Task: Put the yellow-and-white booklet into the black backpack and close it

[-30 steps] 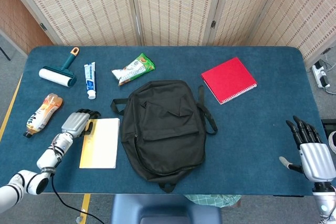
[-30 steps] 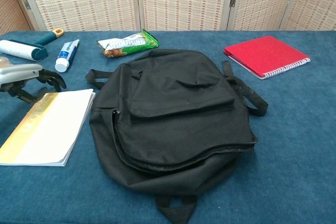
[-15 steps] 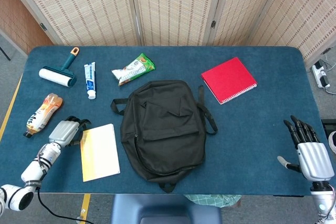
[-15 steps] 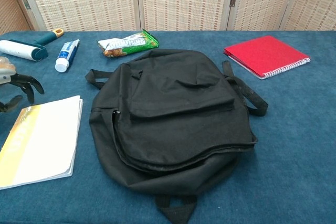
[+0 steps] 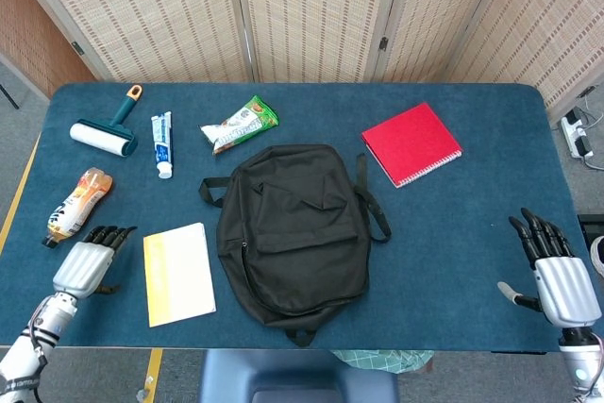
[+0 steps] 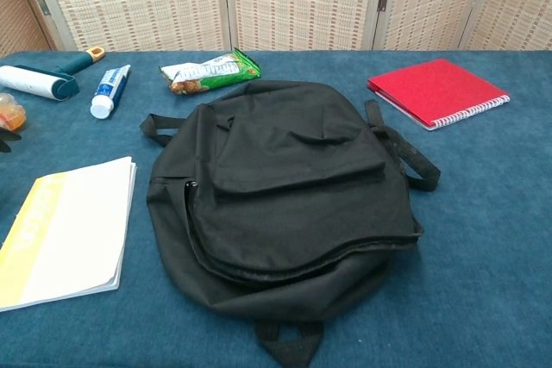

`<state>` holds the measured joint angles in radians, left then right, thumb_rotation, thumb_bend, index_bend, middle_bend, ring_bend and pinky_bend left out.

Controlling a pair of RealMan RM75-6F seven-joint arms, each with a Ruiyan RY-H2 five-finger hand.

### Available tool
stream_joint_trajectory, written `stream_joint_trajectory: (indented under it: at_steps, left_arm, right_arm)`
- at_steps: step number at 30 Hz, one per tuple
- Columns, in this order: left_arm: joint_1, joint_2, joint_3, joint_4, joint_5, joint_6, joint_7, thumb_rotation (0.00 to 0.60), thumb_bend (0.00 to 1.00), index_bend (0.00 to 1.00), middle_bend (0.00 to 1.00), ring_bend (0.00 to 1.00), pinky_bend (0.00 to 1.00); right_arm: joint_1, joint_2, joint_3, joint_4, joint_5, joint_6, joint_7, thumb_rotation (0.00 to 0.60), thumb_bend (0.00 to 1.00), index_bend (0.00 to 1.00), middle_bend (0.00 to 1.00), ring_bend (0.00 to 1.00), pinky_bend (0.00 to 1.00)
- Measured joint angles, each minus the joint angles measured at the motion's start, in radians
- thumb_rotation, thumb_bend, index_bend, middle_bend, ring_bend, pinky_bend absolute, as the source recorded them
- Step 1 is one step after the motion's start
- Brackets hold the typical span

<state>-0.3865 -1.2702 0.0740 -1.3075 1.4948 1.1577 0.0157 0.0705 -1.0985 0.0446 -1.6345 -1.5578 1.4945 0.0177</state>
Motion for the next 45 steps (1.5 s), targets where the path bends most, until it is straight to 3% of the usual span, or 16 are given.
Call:
stream_joint_trajectory:
  at_steps: [14, 32, 39, 45]
  left_arm:
    - [0.012, -0.017, 0.043, -0.092, 0.064, -0.019, 0.098, 0.600, 0.11, 0.10, 0.19, 0.13, 0.15]
    - [-0.031, -0.058, 0.016, -0.151, 0.064, -0.080, 0.123, 0.600, 0.11, 0.10, 0.19, 0.14, 0.14]
    - [-0.038, -0.083, -0.002, -0.140, 0.077, -0.053, 0.112, 0.600, 0.11, 0.11, 0.19, 0.14, 0.14]
    - [-0.021, -0.069, 0.017, -0.103, 0.123, 0.001, 0.071, 0.600, 0.25, 0.13, 0.20, 0.14, 0.14]
  right_arm:
    - [0.001, -0.002, -0.004, 0.012, -0.005, 0.001, 0.019, 0.600, 0.14, 0.00, 0.01, 0.05, 0.08]
    - [-0.008, 0.001, -0.005, 0.025, 0.001, 0.011, 0.040, 0.600, 0.14, 0.00, 0.01, 0.05, 0.08]
    - [0.000, -0.004, -0.004, 0.026, -0.007, 0.004, 0.040, 0.600, 0.14, 0.00, 0.01, 0.05, 0.08]
    - [0.002, -0.008, -0.006, 0.027, -0.012, 0.003, 0.041, 0.600, 0.14, 0.00, 0.01, 0.05, 0.08]
